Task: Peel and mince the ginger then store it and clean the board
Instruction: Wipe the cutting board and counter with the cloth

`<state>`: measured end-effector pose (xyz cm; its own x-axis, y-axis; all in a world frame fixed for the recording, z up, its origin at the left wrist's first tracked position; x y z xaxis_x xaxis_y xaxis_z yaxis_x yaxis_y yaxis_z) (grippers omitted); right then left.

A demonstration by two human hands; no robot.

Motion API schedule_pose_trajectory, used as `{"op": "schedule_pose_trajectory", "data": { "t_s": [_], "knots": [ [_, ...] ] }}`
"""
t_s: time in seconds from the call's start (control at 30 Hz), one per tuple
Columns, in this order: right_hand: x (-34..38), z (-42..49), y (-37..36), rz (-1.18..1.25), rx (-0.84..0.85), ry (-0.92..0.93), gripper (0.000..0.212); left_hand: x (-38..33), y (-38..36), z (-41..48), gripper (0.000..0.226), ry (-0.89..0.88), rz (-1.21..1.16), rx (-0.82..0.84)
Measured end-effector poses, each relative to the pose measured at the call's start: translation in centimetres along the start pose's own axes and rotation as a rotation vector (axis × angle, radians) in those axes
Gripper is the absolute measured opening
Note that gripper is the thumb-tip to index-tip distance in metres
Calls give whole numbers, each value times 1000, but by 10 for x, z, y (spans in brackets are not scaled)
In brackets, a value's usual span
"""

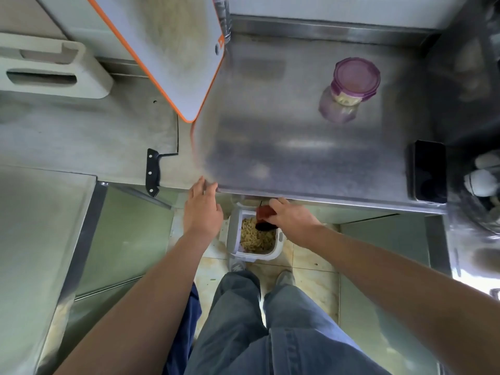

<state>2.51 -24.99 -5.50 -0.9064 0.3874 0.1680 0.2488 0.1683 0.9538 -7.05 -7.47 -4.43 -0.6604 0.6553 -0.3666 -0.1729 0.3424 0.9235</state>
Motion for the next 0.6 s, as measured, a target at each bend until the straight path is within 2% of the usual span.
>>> {"op": "schedule_pose_trajectory", "data": {
  "t_s": [0.03, 0.1, 0.13, 0.17, 0.2, 0.23, 0.3, 0.33, 0.4, 0.53, 0.6],
  "knots": [
    [-4, -5, 5, 38, -58, 17, 46, -2, 0, 0, 49, -9, 3, -1],
    [-9, -10, 18, 107, -282, 31, 44, -6, -1, -1, 50, -20, 9, -2],
    [-10, -10, 21, 126, -372, -8, 47, -8, -1, -1, 50, -19, 9, -5],
    [-11, -8, 23, 134, -389, -69, 52, -11, 0, -2, 50, -16, 7, -5],
    [-10, -6, 22, 136, -322, -109, 55, -13, 0, -3, 50, -14, 5, -1],
    [-8, -7, 15, 138, -186, -117, 54, -15, 0, -4, 49, -13, 3, 7],
    [-7, -16, -1, 170, 92, -105, 41, -20, -1, -7, 47, -18, 4, 22],
    [-9, -22, -4, 230, 113, -126, 36, -22, -2, -7, 46, -23, 4, 29],
    [-18, -34, -1, 431, -14, -275, 31, -26, -4, -8, 44, -40, 6, 35],
    [-54, -62, 22, 1049, -261, -727, 37, -51, -10, -8, 40, -101, 17, 42],
    [-81, -76, 25, 1244, -399, -930, 41, -73, -13, -7, 41, -137, 4, 53]
  ]
}}
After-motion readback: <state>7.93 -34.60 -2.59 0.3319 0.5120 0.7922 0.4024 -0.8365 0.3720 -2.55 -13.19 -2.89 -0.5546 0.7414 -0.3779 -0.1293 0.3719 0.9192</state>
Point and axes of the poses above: each hand's wrist, its own z-axis towards the middle knuckle, its own y-axis out of the back of the hand, x = y × z, the point moved 3 cm from there along z, towards the middle knuckle, and after that the axes turned 13 degrees about -x, right-handed, at the moved point
